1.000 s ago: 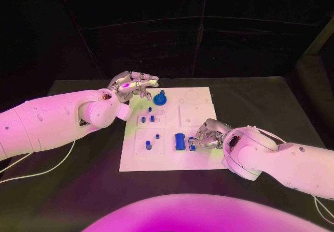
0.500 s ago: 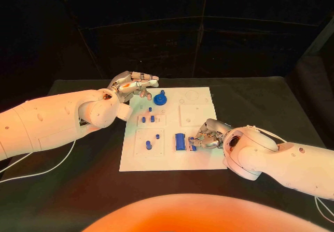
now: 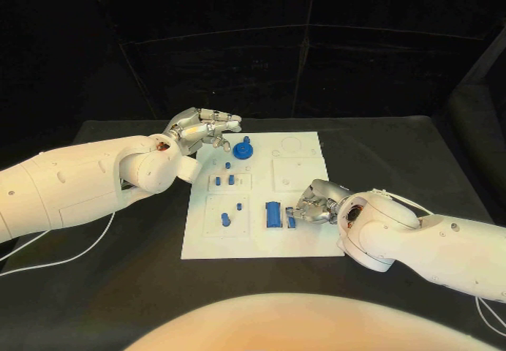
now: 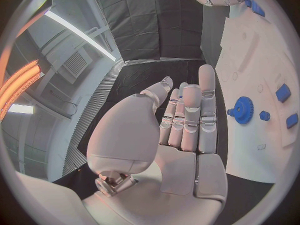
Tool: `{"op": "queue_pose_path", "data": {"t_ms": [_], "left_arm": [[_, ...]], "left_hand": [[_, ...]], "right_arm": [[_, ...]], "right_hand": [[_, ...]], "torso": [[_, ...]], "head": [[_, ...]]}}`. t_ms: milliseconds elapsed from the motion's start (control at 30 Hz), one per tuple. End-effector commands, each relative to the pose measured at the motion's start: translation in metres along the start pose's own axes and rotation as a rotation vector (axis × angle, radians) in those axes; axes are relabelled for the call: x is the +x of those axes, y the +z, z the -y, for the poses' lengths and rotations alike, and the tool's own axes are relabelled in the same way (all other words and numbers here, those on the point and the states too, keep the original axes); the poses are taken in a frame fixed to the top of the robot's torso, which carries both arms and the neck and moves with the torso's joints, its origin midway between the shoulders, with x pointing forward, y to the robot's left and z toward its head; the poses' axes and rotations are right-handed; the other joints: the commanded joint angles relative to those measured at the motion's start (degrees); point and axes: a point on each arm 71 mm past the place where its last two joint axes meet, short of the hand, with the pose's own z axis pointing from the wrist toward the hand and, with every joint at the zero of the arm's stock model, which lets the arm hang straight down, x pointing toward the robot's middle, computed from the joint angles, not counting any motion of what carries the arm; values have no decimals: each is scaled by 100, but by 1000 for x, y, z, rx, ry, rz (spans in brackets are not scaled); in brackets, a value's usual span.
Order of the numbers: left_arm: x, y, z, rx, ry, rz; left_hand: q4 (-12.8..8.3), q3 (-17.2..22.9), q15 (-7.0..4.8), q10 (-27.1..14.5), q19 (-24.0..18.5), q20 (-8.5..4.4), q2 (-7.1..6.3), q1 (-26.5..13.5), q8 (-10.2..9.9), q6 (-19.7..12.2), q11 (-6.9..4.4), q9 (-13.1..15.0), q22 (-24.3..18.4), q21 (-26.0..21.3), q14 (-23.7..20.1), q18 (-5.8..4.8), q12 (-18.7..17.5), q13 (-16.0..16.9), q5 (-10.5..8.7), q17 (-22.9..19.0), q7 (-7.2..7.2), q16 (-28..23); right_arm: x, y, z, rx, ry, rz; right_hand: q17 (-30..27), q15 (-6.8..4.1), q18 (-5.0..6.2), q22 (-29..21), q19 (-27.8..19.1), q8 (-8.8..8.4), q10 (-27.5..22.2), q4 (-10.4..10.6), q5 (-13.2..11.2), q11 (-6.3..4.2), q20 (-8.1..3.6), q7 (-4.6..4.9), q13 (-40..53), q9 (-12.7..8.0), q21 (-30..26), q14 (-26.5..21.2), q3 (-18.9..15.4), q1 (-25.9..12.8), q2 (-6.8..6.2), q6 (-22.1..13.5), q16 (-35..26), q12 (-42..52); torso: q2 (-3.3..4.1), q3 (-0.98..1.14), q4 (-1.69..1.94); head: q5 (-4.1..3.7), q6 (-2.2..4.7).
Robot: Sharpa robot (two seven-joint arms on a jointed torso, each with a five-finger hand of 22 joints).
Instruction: Assemble the parts on the task board
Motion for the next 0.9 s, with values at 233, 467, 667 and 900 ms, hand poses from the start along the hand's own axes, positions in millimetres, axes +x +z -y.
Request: {"op": "queue_pose_path", "data": {"t_ms": [233,467,667,900], "left_arm": [[2,1,1,-5,0,-22],[2,1,0,-7,0,-23],[2,1,0,-9,0,-24],[2,1,0,-7,1,-22]], "left_hand": [[-37,2,2,-34,-35,-3,15,44,30,-39,-1,-9,-9,-23,-30,78,30,9,10,-3,16,-16],[-37,2,2,-34,-35,-3,15,44,30,-39,-1,-9,-9,-23,-30,78,30,9,10,-3,16,-16],[-37,2,2,-34,-35,-3,15,44,30,-39,-1,-9,-9,-23,-30,78,30,9,10,-3,16,-16],[-38,3,3,-39,-33,-3,17,42,34,-41,2,-9,-10,-24,-34,77,36,8,10,-13,18,-19]], "right_arm": [[-1,1,2,2,-11,7],[-2,0,2,-2,-12,15],[-3,-5,3,-25,-21,4],[-9,-9,11,-67,7,16]], "right_hand": [[603,-18,-37,-3,38,-1,5,358,-972,16,-19,40,-9,97,-15,421,-611,-381,25,-14,-18,-94],[598,-17,-35,-11,34,-5,-5,385,-1038,18,-19,43,-14,116,-22,421,-710,-361,29,-27,-22,-114],[600,-16,-34,-11,32,-5,-10,279,-1035,20,-18,45,1,159,-27,422,-840,-114,19,-43,-24,-114],[512,16,-17,-105,-11,-109,-76,139,-973,67,0,111,-54,166,-93,401,-998,159,37,-234,-87,-236]], "torso": [[-2,3,-1],[-2,4,-6],[-4,5,-4],[-12,0,-11]], "head": [[1,1],[1,1],[-1,1],[-10,22]]}}
